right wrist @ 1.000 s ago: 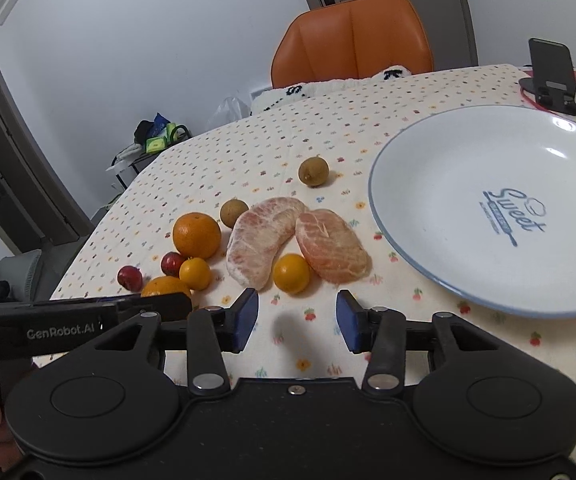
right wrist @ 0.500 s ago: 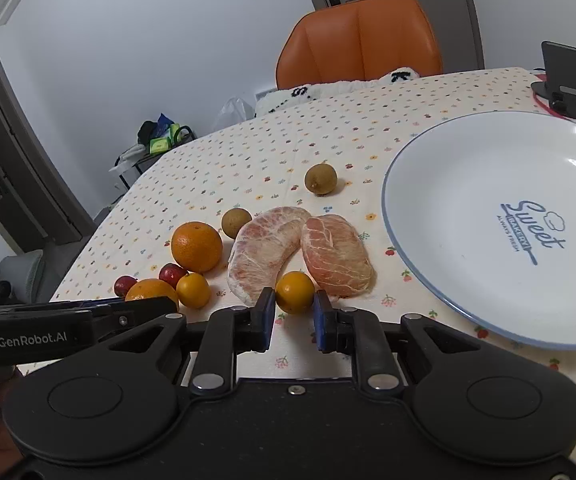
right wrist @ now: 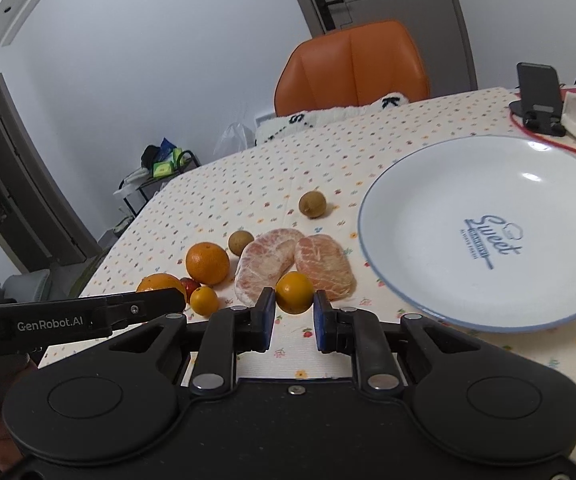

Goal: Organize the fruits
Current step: 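Grasp a small kumquat with the right gripper while the left gripper grasps a large orange, then carry both fruits over the white plate and open both grippers to drop them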

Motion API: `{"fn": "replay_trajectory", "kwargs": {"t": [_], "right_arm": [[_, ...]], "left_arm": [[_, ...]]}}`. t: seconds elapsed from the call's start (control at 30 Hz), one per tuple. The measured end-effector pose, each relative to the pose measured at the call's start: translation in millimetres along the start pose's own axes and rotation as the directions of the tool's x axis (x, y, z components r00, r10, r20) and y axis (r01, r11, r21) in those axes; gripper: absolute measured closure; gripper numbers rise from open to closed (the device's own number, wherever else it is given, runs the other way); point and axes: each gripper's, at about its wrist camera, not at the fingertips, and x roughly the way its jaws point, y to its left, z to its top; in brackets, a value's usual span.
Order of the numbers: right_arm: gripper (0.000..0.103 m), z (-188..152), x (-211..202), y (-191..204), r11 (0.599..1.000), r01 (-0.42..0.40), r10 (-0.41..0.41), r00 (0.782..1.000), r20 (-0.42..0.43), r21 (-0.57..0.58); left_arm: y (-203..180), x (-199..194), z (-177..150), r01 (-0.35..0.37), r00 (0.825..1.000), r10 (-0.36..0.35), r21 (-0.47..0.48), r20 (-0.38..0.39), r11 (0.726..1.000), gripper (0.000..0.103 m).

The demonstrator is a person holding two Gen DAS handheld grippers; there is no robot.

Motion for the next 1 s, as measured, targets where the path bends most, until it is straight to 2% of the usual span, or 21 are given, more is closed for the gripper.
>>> {"fn": "replay_trajectory", "kwargs": {"t": [0.37, 1.0], "right_arm": [[0.084, 3, -25, -19, 0.999, 0.013, -0.015, 0.998, 0.06, 0.033], [0.084, -4, -58, -61, 0.99, 0.111, -0.12, 0.988, 0.097, 0.091]], "left_arm": [[-32, 1, 5, 0.025, 1.0, -0.026, 0.052, 0.01, 0.998, 0.067], [-78, 17, 5, 0.093, 0.996, -0.093, 0.113, -0.008, 0.989, 0.067]]}}
